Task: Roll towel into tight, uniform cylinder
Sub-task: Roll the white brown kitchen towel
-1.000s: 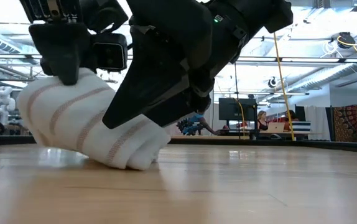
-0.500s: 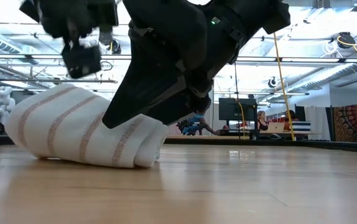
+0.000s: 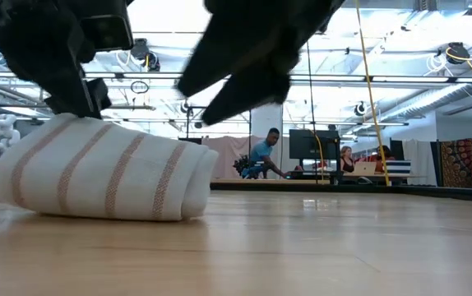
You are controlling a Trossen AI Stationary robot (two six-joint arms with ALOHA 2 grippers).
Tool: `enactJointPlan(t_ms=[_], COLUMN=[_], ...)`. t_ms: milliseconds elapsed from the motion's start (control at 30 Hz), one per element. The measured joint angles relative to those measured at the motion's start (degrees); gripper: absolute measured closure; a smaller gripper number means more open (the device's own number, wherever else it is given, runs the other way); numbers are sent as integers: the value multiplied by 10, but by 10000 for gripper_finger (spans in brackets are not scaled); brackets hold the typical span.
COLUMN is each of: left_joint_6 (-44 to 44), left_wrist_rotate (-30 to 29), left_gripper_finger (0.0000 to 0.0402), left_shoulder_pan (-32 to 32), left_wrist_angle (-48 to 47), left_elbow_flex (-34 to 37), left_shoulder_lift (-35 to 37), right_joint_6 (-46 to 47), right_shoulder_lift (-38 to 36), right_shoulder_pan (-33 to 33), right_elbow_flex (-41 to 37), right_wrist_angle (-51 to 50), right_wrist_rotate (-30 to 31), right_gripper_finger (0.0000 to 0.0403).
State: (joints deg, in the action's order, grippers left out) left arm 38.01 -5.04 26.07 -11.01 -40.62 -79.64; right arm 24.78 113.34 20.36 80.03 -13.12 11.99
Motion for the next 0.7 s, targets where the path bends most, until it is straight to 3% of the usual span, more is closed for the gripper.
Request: enactJointPlan(t_ms=[200, 367, 567, 700], left_joint_6=[39, 104, 182, 249], left_wrist_rotate=[12, 35, -113, -120], left_gripper_finger=[247, 259, 261, 261], left_shoulder_pan=[2, 4, 78, 103], left_wrist_angle=[-17, -64, -137, -90], left_elbow_flex=[0, -1, 8, 54], left_shoulder_lift=[28, 96, 121, 101], right_joint_6=[-2, 6, 20, 21], right_shoulder_lift=[-40, -40, -40, -35], right_shoulder_pan=[11, 25, 22, 15], right_elbow_flex=[0, 0, 0, 0], right_wrist_angle=[-149, -150, -129, -124], right_wrist_rotate=[1, -3, -1, -1], right_gripper_finger=[81, 114, 202, 269])
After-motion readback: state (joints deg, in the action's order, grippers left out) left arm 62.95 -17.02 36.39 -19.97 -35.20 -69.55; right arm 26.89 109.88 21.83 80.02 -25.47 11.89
